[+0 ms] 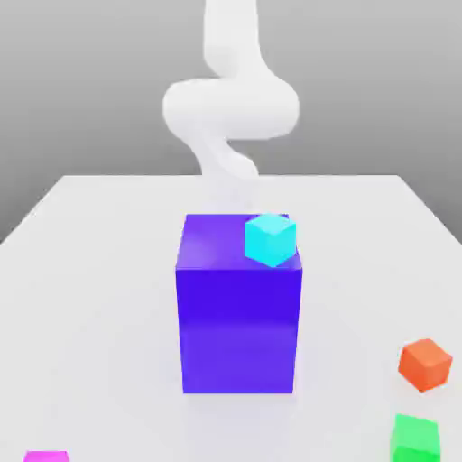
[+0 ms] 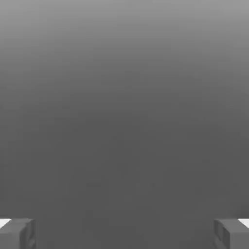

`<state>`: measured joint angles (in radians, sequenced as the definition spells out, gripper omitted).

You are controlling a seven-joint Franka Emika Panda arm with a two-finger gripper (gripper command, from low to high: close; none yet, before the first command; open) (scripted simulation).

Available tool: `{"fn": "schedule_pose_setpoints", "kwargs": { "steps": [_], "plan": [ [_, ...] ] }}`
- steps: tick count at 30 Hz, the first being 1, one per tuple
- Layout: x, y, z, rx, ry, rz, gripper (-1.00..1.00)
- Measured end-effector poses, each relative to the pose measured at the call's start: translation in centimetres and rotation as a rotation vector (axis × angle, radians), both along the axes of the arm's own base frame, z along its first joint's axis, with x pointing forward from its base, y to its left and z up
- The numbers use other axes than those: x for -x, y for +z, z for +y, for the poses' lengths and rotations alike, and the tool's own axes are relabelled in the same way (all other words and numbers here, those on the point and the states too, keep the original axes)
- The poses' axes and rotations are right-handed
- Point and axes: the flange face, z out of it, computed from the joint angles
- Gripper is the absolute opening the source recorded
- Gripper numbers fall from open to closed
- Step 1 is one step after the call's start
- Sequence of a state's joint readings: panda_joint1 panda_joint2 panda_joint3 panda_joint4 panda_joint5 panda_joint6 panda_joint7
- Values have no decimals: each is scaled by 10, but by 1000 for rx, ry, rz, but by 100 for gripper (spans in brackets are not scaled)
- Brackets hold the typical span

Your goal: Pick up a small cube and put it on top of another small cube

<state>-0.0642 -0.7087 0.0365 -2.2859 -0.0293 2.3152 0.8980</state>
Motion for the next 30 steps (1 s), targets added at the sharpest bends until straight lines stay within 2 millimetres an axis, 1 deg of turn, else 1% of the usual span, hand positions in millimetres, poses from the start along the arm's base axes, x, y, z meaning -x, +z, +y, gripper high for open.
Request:
{"fn": "schedule_pose_setpoints", "kwargs": {
  "steps": [4, 8, 12, 15, 20, 23, 26, 30],
  "plan": [
    [-50, -46, -17, -33, -175, 91, 0],
    [-92, -98, -41, -72, -340, 171, 0],
    [-125, -155, -69, -119, -500, 244, 0],
    [-144, -200, -92, -160, -618, 294, 0],
    [-163, -279, -139, -246, -824, 370, 0],
    [-169, -327, -157, -303, -932, 414, 0],
    [-171, -374, -174, -367, -1041, 456, 0],
    [-166, -435, -196, -465, -1193, 507, 0]
  ]
}}
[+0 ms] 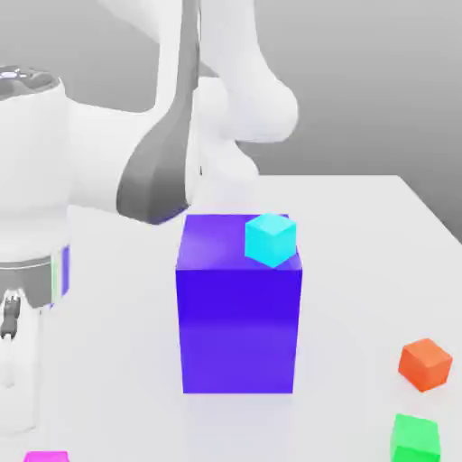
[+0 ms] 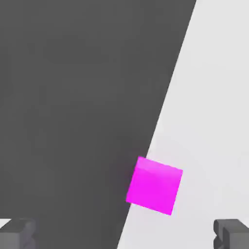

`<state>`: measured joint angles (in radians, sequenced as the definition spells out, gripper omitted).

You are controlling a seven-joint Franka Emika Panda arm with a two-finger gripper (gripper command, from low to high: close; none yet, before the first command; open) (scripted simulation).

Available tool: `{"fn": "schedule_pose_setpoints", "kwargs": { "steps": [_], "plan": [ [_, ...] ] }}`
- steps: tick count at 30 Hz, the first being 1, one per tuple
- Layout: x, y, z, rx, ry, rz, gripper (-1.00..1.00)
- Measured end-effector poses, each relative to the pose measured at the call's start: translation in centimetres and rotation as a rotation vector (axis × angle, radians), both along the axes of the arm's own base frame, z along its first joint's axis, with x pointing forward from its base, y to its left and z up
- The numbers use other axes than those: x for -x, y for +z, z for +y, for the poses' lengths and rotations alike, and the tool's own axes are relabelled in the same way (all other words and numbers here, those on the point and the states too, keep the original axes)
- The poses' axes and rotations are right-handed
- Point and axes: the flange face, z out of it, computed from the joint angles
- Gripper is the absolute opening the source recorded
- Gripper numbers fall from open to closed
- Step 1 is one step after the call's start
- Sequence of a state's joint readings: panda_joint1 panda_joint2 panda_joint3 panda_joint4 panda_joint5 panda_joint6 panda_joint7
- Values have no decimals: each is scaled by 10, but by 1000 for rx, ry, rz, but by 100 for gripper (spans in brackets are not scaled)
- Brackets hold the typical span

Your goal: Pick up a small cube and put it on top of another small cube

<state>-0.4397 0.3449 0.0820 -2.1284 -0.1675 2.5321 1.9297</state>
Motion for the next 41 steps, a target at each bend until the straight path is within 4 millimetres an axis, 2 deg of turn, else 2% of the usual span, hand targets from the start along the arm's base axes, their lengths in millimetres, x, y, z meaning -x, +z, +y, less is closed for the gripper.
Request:
{"fn": "schedule_pose_setpoints", "kwargs": {
  "steps": [3, 7, 8, 13, 14, 16, 18, 19, 23, 27, 32, 34, 35, 36, 41],
  "plan": [
    [7, -43, -13, -66, -128, 22, 0],
    [8, -106, -18, -90, -174, 28, 0],
    [9, -118, -18, -90, -175, 30, -100],
    [9, -117, -18, -90, -175, 27, -100],
    [9, -123, -18, -90, -175, 28, -100],
    [8, -106, -19, -91, -177, 27, -100],
    [9, -77, -19, -90, -177, 27, -100],
    [6, -65, -9, -91, -166, 28, -100],
    [-13, -47, 90, -97, -51, 32, -100],
    [-13, -35, 191, -99, 66, 37, -100],
    [16, -22, 317, -92, 223, 42, -100],
    [31, -30, 367, -88, 286, 44, -100],
    [39, -42, 392, -85, 318, 47, -100],
    [47, -59, 413, -82, 346, 49, 100],
    [47, -59, 413, -82, 346, 49, 100]
  ]
}}
